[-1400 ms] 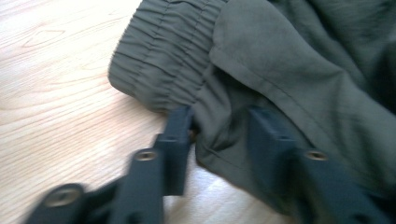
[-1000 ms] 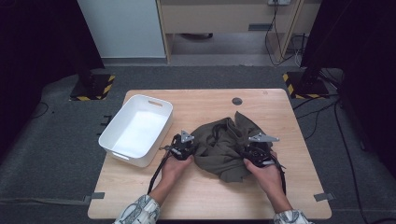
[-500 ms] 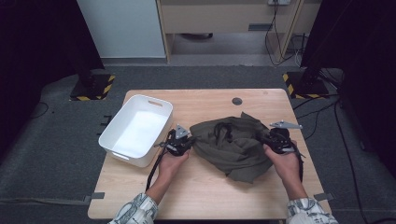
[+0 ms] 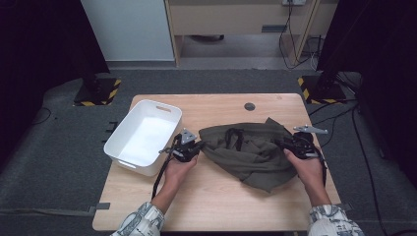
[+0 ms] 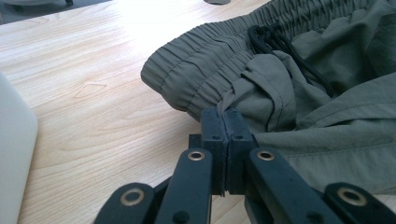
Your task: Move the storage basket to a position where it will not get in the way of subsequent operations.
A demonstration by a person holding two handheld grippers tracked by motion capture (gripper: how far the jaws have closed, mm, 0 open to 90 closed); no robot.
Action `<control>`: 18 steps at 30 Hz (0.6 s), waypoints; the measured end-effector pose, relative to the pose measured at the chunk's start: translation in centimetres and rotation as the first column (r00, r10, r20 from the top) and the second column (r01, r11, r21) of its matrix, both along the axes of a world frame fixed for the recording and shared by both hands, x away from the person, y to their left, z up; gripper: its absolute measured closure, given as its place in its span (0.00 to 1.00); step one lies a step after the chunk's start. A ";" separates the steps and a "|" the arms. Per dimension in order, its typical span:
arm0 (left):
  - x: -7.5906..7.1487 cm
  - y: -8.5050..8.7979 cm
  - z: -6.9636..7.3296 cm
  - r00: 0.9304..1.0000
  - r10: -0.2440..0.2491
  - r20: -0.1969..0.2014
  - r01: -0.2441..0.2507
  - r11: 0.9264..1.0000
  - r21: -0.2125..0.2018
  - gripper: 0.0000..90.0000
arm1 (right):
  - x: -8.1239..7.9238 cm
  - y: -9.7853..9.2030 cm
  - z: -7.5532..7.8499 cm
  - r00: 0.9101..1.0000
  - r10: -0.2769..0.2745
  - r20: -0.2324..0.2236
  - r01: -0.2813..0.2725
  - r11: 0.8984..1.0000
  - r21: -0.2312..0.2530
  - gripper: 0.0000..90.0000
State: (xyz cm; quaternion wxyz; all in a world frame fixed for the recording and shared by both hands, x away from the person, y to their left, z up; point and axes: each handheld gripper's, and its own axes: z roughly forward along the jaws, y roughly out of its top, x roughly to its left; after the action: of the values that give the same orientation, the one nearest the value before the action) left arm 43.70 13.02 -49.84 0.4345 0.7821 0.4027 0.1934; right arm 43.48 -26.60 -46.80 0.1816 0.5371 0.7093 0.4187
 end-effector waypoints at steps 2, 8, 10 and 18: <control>0.0 0.0 0.0 1.000 -0.001 0.002 0.001 1.000 -0.001 0.98 | -0.1 0.0 0.0 1.000 -0.002 0.009 0.002 1.000 0.012 0.55; 0.0 -0.2 0.0 1.000 -0.008 0.002 0.008 1.000 0.002 0.98 | 0.3 -0.4 0.4 1.000 -0.025 0.008 0.025 0.999 0.020 0.41; 0.0 -0.2 -0.1 1.000 -0.012 -0.001 0.012 1.000 0.006 0.98 | 0.3 -0.3 0.1 0.999 -0.030 -0.011 0.030 0.999 0.016 0.40; 0.0 -0.2 -0.1 1.000 -0.011 -0.002 0.011 1.000 0.006 0.98 | 0.0 0.3 -1.6 0.995 -0.049 -0.092 0.051 0.999 0.018 0.42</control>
State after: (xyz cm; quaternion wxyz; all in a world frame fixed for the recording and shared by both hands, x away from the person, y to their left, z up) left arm 43.69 12.82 -49.99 0.4329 0.7858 0.3983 0.1912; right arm 43.43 -26.29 -48.42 0.1537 0.5751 0.6990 0.3963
